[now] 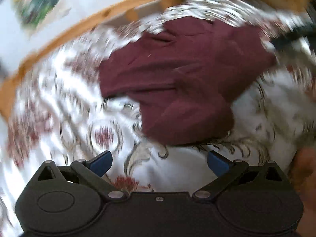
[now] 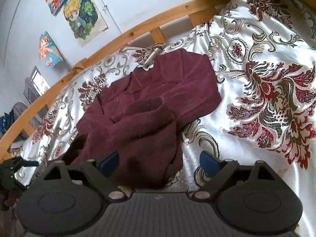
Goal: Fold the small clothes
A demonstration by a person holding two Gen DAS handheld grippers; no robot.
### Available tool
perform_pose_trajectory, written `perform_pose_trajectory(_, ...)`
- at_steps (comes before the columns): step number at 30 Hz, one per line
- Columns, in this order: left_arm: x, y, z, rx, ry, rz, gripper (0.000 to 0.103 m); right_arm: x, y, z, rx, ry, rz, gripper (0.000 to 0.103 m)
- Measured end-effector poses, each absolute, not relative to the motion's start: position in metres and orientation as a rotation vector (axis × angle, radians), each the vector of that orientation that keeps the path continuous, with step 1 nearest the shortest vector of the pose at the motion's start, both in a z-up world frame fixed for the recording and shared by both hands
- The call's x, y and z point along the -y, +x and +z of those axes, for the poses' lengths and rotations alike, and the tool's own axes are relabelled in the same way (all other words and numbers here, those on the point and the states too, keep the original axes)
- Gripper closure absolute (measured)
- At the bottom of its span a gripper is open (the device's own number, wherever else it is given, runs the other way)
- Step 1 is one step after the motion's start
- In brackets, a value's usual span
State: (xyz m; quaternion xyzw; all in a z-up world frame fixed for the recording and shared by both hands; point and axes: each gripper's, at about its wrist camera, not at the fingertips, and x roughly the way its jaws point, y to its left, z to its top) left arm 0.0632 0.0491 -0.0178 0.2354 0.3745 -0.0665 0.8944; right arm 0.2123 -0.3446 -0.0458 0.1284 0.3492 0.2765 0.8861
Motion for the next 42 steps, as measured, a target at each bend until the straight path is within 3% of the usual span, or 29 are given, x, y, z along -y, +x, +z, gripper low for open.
perform_pose_trajectory(5,-0.017,0.068,-0.037,-0.644,0.780,-0.150,0.007,0.333,0.205,-0.046,-0.725,0.229,0.548,0.005)
perform_pose_trajectory(10,-0.014,0.067,-0.026,-0.523,0.780,-0.150,0.018,0.320,0.200,-0.037,-0.660,0.111,0.495,0.004)
perform_pose_trajectory(13,-0.019,0.066,-0.014,-0.494,0.710,-0.180,0.046,0.313,0.206,-0.030,-0.615,0.071,0.518,0.004)
perform_pose_trajectory(15,-0.024,0.072,-0.010,-0.519,0.626,-0.191,0.087,0.309,0.211,-0.029,-0.602,0.071,0.531,0.010)
perform_pose_trajectory(16,-0.029,0.075,-0.007,-0.536,0.573,-0.195,0.094,0.307,0.213,-0.029,-0.596,0.073,0.533,0.015)
perform_pose_trajectory(18,-0.040,0.079,0.000,-0.543,0.457,-0.189,0.097,0.305,0.217,-0.031,-0.583,0.092,0.534,0.030)
perform_pose_trajectory(20,-0.053,0.080,0.008,-0.536,0.346,-0.166,0.098,0.306,0.218,-0.032,-0.577,0.116,0.528,0.061)
perform_pose_trajectory(21,-0.059,0.081,0.013,-0.529,0.296,-0.147,0.098,0.308,0.217,-0.030,-0.566,0.124,0.525,0.069)
perform_pose_trajectory(23,-0.073,0.080,0.023,-0.507,0.195,-0.106,0.098,0.311,0.211,-0.024,-0.529,0.127,0.525,0.100)
perform_pose_trajectory(24,-0.080,0.079,0.029,-0.495,0.134,-0.088,0.098,0.315,0.205,-0.019,-0.500,0.130,0.518,0.103)
perform_pose_trajectory(31,-0.098,0.053,0.047,-0.423,-0.082,-0.019,0.098,0.350,0.145,0.033,-0.294,0.173,0.449,0.103)
perform_pose_trajectory(35,-0.088,0.040,0.040,-0.455,-0.050,-0.015,0.098,0.354,0.138,0.042,-0.383,0.183,0.479,0.100)
perform_pose_trajectory(37,-0.087,0.040,0.035,-0.475,-0.038,-0.009,0.098,0.349,0.141,0.033,-0.425,0.160,0.470,0.087)
perform_pose_trajectory(38,-0.087,0.040,0.033,-0.483,-0.040,-0.004,0.098,0.345,0.145,0.028,-0.450,0.155,0.479,0.072)
perform_pose_trajectory(40,-0.091,0.042,0.031,-0.494,-0.065,-0.003,0.098,0.335,0.153,0.015,-0.485,0.133,0.483,0.054)
perform_pose_trajectory(42,-0.095,0.045,0.028,-0.510,-0.082,-0.005,0.098,0.324,0.167,0.004,-0.523,0.098,0.480,0.052)
